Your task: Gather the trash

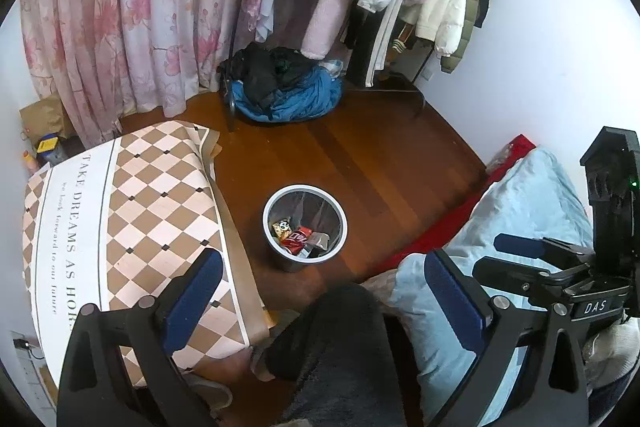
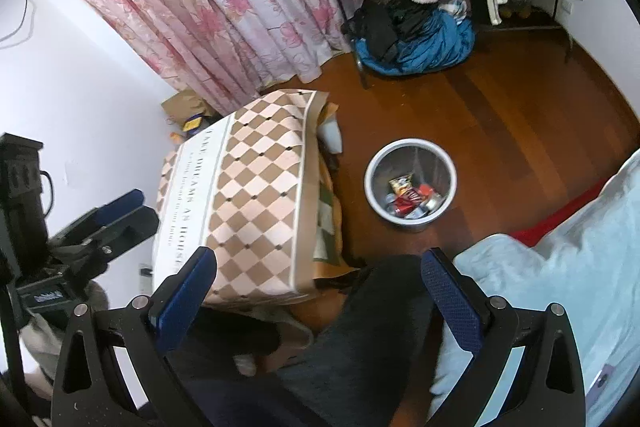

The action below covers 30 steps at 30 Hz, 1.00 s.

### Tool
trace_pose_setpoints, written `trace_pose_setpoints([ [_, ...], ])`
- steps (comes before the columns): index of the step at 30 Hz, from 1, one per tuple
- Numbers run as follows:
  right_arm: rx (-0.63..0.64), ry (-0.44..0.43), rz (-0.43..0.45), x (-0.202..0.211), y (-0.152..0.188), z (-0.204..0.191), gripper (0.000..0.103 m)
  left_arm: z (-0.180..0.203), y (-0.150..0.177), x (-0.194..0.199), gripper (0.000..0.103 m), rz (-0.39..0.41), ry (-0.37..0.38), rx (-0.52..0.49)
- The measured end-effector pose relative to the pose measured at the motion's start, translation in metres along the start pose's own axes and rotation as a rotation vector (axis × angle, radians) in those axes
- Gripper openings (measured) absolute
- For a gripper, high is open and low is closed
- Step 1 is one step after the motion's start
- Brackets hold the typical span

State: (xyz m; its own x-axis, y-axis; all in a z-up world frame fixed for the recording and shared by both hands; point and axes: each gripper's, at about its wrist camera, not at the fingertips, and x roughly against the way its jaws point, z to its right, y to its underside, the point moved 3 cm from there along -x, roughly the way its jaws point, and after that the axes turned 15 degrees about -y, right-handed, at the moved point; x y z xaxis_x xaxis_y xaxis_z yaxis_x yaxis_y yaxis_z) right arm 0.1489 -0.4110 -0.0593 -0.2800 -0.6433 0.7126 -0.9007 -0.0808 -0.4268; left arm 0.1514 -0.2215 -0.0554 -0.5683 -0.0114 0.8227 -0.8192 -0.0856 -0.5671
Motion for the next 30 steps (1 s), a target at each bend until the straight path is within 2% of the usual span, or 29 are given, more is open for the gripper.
trace_pose_setpoints([
  [30, -0.003, -0.01, -0.006, 0.0017, 0.0046, -0.0076, 0.103, -0.0031, 0.006, 0.002, 0.103, -0.014, 0.037, 0.0],
])
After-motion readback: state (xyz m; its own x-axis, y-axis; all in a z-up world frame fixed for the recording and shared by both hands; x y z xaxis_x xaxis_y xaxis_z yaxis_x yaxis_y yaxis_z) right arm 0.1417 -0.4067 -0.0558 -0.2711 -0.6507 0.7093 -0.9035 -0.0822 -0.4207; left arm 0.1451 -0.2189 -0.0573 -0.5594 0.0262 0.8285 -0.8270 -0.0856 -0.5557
